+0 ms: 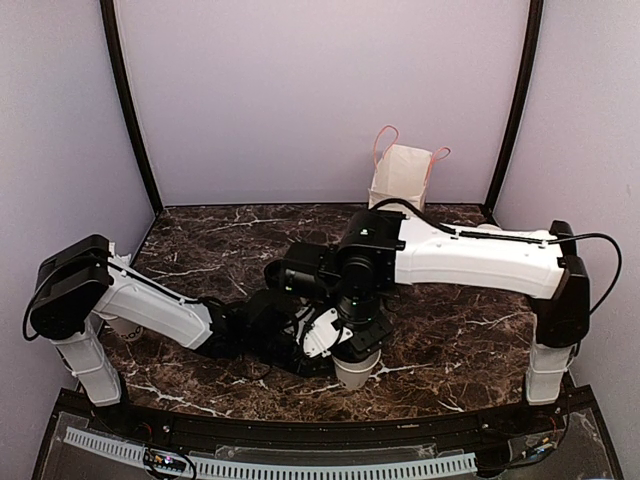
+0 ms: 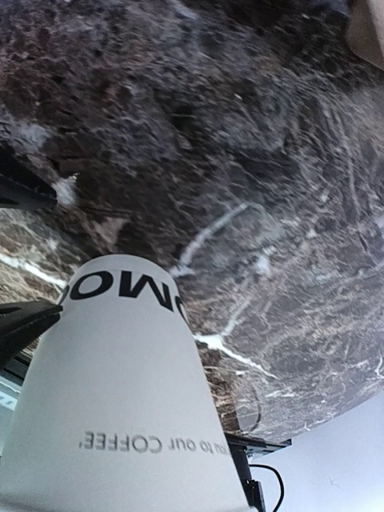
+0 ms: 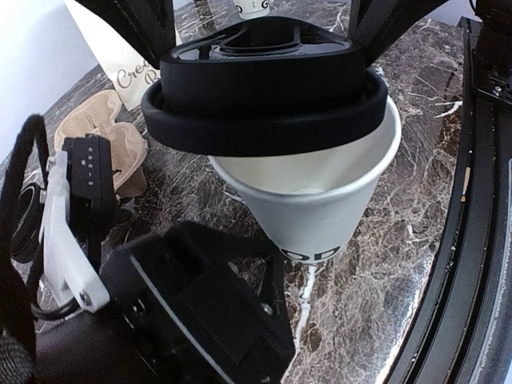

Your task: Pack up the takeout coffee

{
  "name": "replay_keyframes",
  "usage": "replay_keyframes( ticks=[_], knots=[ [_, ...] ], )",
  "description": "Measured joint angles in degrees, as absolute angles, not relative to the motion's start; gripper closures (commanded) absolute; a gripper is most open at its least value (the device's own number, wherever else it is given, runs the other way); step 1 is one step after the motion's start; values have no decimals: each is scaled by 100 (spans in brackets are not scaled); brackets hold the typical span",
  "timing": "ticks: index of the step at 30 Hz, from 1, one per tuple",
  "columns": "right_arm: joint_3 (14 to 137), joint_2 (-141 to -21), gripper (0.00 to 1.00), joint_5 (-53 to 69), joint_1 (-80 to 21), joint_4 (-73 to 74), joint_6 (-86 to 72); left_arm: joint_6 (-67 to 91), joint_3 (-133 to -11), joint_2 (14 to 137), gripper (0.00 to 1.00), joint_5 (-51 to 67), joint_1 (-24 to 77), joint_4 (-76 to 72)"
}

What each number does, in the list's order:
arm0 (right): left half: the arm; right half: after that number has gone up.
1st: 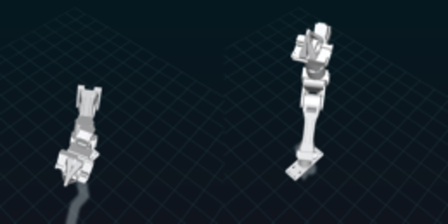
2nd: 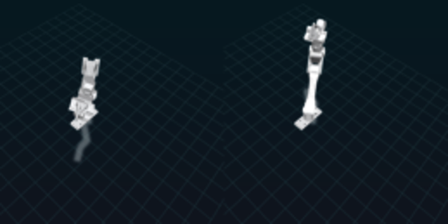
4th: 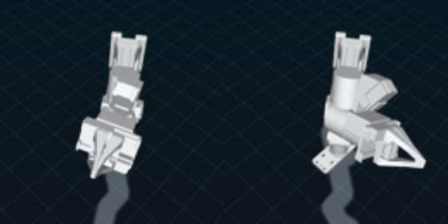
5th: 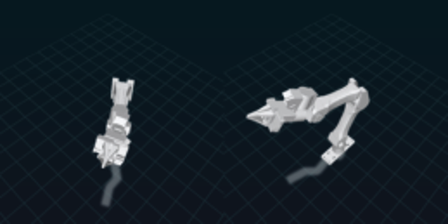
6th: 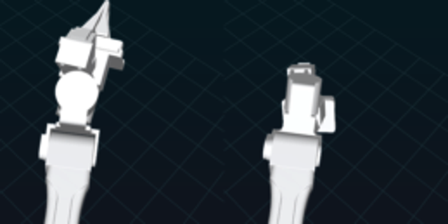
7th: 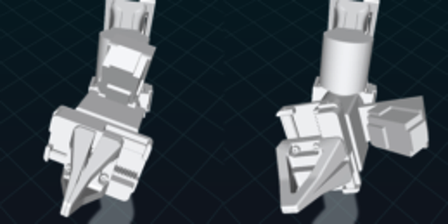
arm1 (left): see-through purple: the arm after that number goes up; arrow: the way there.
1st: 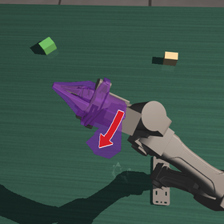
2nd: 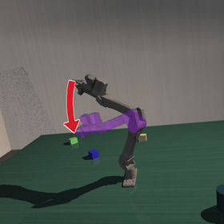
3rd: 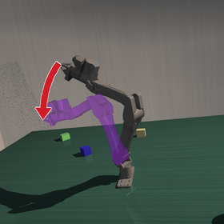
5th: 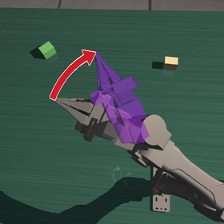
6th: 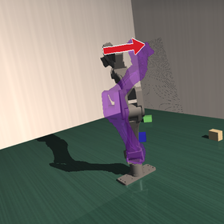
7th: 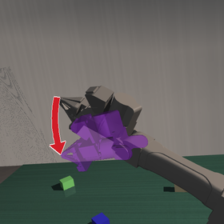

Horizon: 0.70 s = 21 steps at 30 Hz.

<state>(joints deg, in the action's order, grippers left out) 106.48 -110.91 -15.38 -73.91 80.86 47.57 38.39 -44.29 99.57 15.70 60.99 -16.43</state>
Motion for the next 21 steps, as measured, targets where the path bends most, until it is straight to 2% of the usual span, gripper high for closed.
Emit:
replay_keyframes(
  ticks=[21],
  knots=[
    [10099, -10895, 28, -1822, -7614, 8099, 4836, 3795, -4550, 10020, 59, 1424, 6095, -1643]
  ],
)
